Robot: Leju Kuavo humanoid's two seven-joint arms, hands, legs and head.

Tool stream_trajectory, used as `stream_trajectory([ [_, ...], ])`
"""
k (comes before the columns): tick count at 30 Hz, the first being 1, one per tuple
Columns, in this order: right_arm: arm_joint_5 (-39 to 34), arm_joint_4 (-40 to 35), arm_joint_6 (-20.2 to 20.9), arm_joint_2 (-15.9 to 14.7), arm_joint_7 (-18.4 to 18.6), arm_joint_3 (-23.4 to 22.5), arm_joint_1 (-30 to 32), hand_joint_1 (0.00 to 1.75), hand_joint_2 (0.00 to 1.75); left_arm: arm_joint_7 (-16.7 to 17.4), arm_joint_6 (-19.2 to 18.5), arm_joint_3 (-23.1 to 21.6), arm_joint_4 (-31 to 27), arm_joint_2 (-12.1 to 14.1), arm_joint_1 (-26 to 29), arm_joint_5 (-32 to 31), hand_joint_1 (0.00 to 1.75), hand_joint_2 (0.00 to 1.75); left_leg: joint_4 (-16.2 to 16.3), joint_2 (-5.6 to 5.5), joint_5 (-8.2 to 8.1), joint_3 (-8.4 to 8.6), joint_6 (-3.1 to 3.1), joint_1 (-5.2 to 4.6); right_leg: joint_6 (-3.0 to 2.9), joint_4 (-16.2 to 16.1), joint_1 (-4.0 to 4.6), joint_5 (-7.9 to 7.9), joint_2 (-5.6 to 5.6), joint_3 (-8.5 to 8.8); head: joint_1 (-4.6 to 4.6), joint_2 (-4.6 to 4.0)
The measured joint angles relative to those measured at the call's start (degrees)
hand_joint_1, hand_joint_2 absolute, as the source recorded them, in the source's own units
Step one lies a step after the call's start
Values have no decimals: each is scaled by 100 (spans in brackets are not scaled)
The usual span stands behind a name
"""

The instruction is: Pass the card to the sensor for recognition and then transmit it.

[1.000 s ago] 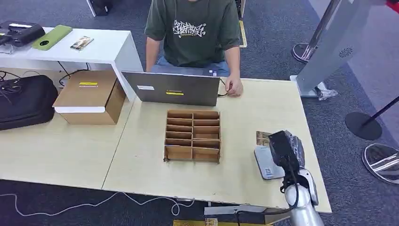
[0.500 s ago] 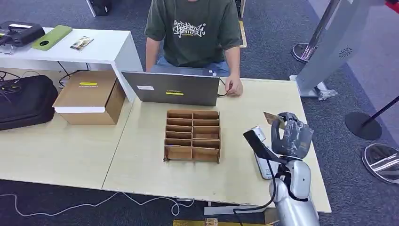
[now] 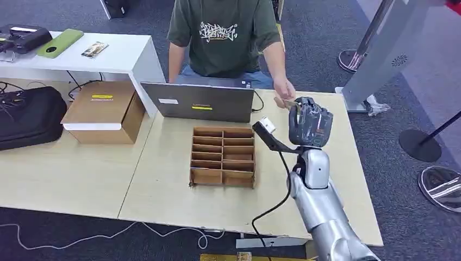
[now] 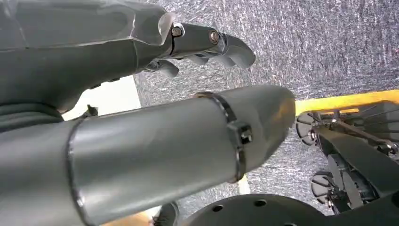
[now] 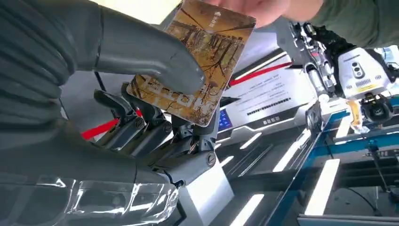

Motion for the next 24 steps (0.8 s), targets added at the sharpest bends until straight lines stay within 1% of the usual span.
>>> stream_trajectory([
  [4,172,478,-11,68,76,18,-385,175,175,0,2,0,-11,4,-1,-44,0,0,0,0,0,-1,0,0,-1,1,0,1,0,0,0,0],
  [10,494,928,-11,155,312,20,-838,175,175,0,4,2,-15,26,-3,-138,0,0,0,1,0,-1,0,0,-1,1,0,1,1,-2,0,0],
  [13,496,1173,-11,201,382,29,-1047,175,175,0,4,0,-17,35,-2,-153,0,0,0,2,0,-1,0,0,-2,1,0,1,1,-2,0,0],
  [19,492,1593,-11,313,380,33,-1362,175,175,0,9,0,-55,46,-3,-133,0,0,0,-1,0,0,0,0,-2,1,0,1,0,-2,2,0],
  [24,489,1735,-13,367,380,33,-1425,175,175,0,9,0,-63,48,-3,-111,0,0,0,-1,0,-1,0,0,-2,1,0,1,0,-2,2,0],
])
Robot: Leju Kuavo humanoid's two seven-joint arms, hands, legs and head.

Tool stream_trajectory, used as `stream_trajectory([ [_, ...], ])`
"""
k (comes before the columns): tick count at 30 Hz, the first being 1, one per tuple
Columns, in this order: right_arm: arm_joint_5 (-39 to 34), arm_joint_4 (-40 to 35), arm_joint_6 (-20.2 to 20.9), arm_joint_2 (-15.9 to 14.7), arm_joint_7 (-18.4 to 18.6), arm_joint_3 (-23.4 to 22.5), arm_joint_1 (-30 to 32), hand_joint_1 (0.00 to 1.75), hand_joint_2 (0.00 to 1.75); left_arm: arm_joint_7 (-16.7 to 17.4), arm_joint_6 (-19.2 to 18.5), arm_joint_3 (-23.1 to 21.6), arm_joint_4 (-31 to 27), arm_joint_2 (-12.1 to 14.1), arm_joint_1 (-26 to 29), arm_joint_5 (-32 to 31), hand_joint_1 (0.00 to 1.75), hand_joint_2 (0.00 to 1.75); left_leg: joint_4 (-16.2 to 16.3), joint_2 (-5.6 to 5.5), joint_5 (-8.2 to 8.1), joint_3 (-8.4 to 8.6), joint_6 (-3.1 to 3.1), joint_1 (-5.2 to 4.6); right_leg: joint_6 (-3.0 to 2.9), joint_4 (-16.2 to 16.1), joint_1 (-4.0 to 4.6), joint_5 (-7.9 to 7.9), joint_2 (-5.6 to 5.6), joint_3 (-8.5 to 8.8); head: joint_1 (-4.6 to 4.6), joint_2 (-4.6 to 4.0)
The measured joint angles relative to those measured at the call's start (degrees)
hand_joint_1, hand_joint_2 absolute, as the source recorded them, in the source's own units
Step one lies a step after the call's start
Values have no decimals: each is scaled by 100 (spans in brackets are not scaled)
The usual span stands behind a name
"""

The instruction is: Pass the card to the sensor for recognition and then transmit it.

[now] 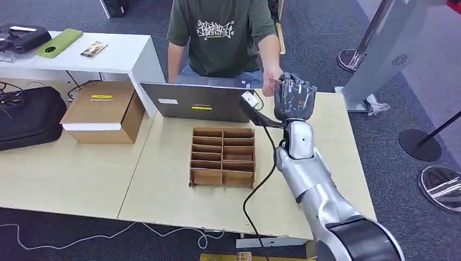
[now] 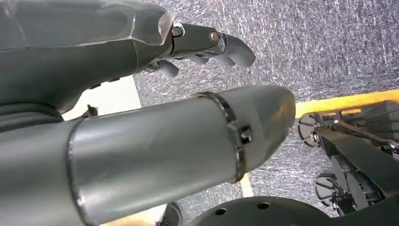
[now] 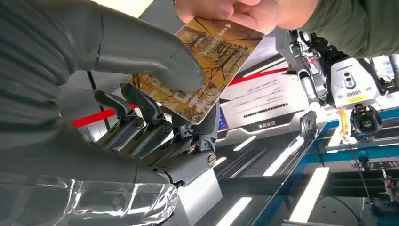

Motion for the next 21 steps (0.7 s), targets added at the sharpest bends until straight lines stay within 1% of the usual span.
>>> stream_trajectory([
  [7,7,118,-2,35,17,0,-45,175,175,0,0,0,-2,0,0,26,0,0,0,0,0,0,0,0,0,0,0,0,0,0,0,0],
  [8,9,129,0,37,17,2,-47,0,175,0,0,0,-2,0,0,28,0,0,0,0,0,0,0,0,0,0,0,0,0,0,-2,0],
  [11,11,172,-2,54,13,0,-50,0,175,0,0,0,-2,0,0,44,0,0,0,0,0,0,0,0,0,0,0,0,0,0,-2,0],
  [14,120,251,-2,81,-118,-15,-71,0,175,0,-2,0,-2,0,0,79,0,0,0,1,0,1,0,0,0,0,0,0,1,0,-2,0],
  [21,-109,304,-2,125,-393,-68,-64,0,175,0,-9,0,-2,2,2,162,0,0,0,1,0,1,0,0,0,0,0,0,1,0,-2,0],
])
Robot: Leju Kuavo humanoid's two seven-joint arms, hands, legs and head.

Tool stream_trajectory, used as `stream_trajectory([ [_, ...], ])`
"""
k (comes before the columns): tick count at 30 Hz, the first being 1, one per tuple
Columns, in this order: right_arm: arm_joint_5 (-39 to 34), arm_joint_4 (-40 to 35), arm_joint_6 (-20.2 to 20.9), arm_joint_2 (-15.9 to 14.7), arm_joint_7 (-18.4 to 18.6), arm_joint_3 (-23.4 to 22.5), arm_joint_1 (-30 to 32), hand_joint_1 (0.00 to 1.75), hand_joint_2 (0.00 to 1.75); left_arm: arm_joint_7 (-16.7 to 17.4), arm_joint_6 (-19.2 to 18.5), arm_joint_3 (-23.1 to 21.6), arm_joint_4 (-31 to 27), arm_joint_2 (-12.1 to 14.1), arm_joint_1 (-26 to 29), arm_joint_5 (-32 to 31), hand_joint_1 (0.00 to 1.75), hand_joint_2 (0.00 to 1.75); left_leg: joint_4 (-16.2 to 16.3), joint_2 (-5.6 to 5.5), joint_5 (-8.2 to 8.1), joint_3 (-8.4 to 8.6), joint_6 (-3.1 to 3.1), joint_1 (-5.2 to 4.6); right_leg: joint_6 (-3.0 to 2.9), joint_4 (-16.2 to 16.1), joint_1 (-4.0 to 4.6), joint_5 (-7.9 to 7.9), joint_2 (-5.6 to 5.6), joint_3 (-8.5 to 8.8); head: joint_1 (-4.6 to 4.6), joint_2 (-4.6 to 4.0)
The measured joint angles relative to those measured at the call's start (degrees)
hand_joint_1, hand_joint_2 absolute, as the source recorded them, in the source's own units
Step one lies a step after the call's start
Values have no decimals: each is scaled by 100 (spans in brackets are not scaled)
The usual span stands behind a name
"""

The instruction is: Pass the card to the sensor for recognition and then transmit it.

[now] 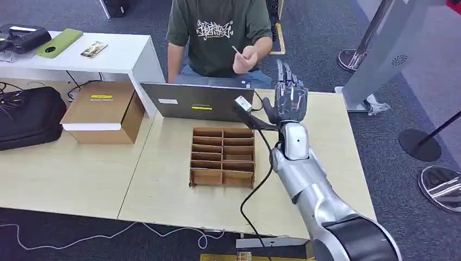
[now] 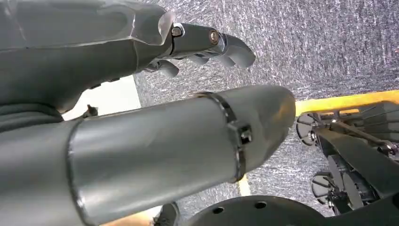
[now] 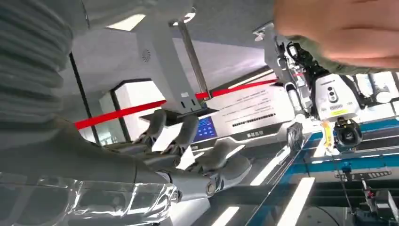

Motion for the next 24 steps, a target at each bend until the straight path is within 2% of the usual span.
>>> stream_trajectory([
  [5,-59,-70,0,-4,-158,-24,118,0,175,0,-9,0,0,7,5,94,0,0,0,0,0,1,0,0,0,-1,0,0,0,-2,0,0],
  [11,-114,-613,0,-129,-256,-24,666,0,175,0,-28,2,0,24,39,251,0,0,0,0,-2,0,-1,0,0,-3,0,-1,0,-3,0,0],
  [19,-88,-2075,33,-476,13,-11,1931,0,175,-41,-89,2,0,22,128,424,0,0,0,-8,-5,-4,-1,-1,3,-6,0,-5,-4,-6,0,0],
  [24,155,-3398,188,-676,137,-64,3020,0,175,-101,-103,4,0,13,163,527,0,0,0,-11,-12,-5,-1,0,2,-7,0,-9,-5,-6,0,0],
])
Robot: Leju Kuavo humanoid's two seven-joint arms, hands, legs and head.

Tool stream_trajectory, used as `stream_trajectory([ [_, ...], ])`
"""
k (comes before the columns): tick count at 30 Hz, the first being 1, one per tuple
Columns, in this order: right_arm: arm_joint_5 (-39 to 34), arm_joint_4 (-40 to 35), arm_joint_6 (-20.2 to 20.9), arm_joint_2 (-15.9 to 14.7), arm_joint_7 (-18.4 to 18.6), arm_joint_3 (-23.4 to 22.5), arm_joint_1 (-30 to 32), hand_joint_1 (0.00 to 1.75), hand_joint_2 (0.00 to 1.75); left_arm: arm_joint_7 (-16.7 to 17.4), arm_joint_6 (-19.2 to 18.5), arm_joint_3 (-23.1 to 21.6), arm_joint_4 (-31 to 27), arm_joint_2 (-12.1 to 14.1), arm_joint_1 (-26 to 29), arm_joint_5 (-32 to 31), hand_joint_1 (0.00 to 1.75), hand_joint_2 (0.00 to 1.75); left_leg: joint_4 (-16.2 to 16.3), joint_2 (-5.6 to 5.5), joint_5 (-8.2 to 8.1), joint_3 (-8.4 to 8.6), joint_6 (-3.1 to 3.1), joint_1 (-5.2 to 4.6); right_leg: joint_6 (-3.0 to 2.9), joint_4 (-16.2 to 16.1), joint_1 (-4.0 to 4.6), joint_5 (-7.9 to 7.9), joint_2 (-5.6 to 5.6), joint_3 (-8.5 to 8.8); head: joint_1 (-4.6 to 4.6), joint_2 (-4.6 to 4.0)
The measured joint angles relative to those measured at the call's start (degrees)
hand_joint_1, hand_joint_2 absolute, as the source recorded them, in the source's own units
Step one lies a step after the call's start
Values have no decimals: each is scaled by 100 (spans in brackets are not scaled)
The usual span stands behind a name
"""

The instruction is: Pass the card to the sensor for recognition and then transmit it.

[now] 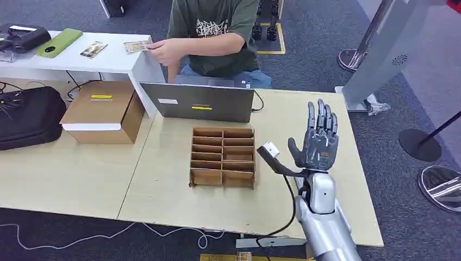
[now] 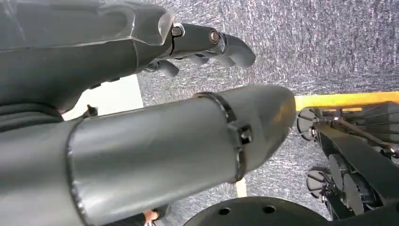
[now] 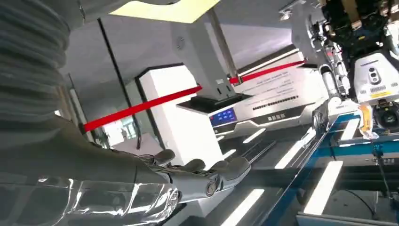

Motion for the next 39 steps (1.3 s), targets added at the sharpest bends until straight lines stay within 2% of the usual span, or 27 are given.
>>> stream_trajectory([
  [4,142,-1088,284,-109,192,-76,939,0,175,-4,-7,2,0,-22,35,89,0,0,0,0,-9,0,0,0,4,0,0,-13,-1,1,0,0],
  [8,148,-1875,538,-313,632,-76,1633,0,175,-13,-17,5,4,-52,62,140,0,0,-1,0,-12,0,-1,0,3,0,-1,-18,-1,2,2,0],
  [11,148,-2419,802,-587,1192,46,2038,0,175,-39,-24,5,13,-72,67,155,0,0,0,2,-14,0,1,-1,2,0,-1,-18,0,3,2,0],
  [16,151,-3020,1176,-1010,1852,401,2436,0,175,-39,-26,5,13,-74,62,184,0,0,0,5,-14,2,1,-1,2,0,-2,-18,1,4,0,0],
  [19,150,-3342,1536,-1261,2392,799,2511,0,175,-41,-31,5,15,-87,61,249,0,0,-1,5,-14,4,1,0,1,1,-1,-18,2,4,0,0],
  [24,151,-3662,1917,-1539,2850,1548,2516,0,175,-57,-44,15,28,-149,65,382,0,0,-1,5,-14,5,1,0,1,2,0,-19,3,6,2,0],
  [29,151,-3769,2127,-1683,3064,2044,2437,0,175,-103,-44,57,61,-208,69,457,0,0,-1,4,-14,3,1,0,1,2,0,-19,2,7,0,0],
  [33,153,-3789,2411,-1746,3217,2635,2262,0,175,-109,-37,116,63,-245,76,560,0,0,-2,5,-14,5,1,0,1,2,-1,-19,3,8,0,0],
  [36,153,-3739,2404,-1738,3250,3012,2164,0,175,-109,-37,151,74,-267,85,575,0,0,-1,3,-14,5,1,0,0,2,0,-19,-1,8,0,0],
  [39,150,-3643,2321,-1687,3250,3071,2087,0,175,-109,-39,151,74,-271,92,573,0,0,-2,4,-14,5,1,0,0,2,0,-19,0,8,0,0],
])
